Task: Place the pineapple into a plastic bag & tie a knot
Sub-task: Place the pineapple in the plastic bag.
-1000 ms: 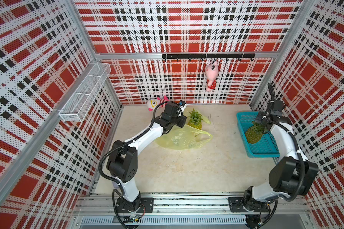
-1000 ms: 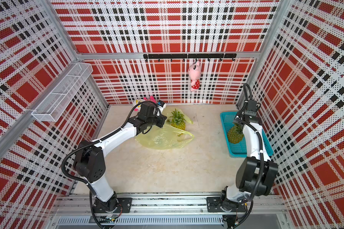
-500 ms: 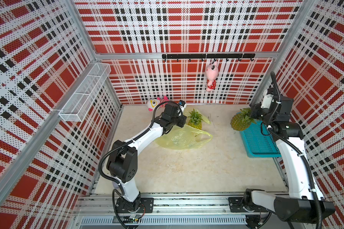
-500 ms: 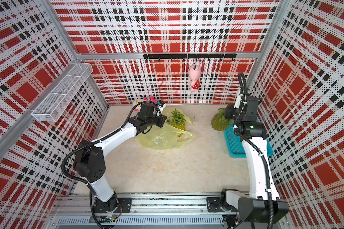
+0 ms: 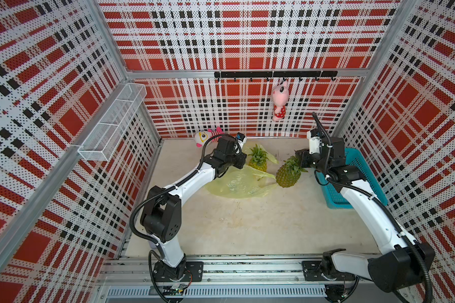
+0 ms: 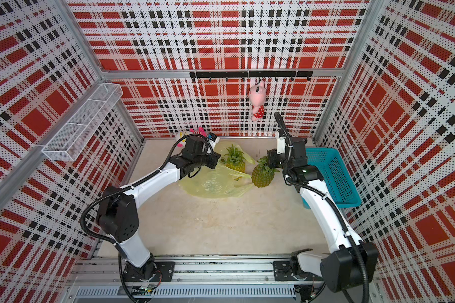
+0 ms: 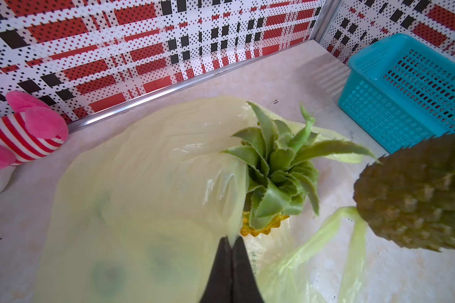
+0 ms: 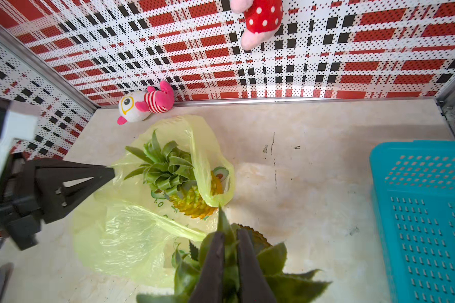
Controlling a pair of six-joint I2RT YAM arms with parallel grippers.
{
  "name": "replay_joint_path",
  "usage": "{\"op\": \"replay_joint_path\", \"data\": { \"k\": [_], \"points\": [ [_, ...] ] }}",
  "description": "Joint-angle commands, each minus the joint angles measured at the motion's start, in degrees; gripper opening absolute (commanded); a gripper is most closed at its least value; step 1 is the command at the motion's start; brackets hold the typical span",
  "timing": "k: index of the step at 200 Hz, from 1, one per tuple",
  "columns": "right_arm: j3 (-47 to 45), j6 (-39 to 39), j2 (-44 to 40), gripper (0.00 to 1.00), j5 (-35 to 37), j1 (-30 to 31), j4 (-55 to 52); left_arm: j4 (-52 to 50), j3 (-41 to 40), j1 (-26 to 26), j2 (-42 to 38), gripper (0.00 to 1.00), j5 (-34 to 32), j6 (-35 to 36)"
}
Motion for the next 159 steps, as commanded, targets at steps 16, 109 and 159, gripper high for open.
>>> {"op": "replay_joint_path", "data": {
  "k": [16,109,159],
  "points": [
    [0.2,1.6,0.5,0.0,15.7,0.2,9.4,0.4,-0.6,-0.3,-2.4,0.0,1.9,1.6],
    [-9.6,3.4,2.7,0.0,-21.2,1.0,26.5,0.4,1.3,0.0,-0.6,0.0,1.6,1.0],
    [-15.6,9.2,-1.0,0.0,-31.5,3.2,38.9,0.6,2.4,0.7,0.6,0.0,1.5,0.2]
  ]
}}
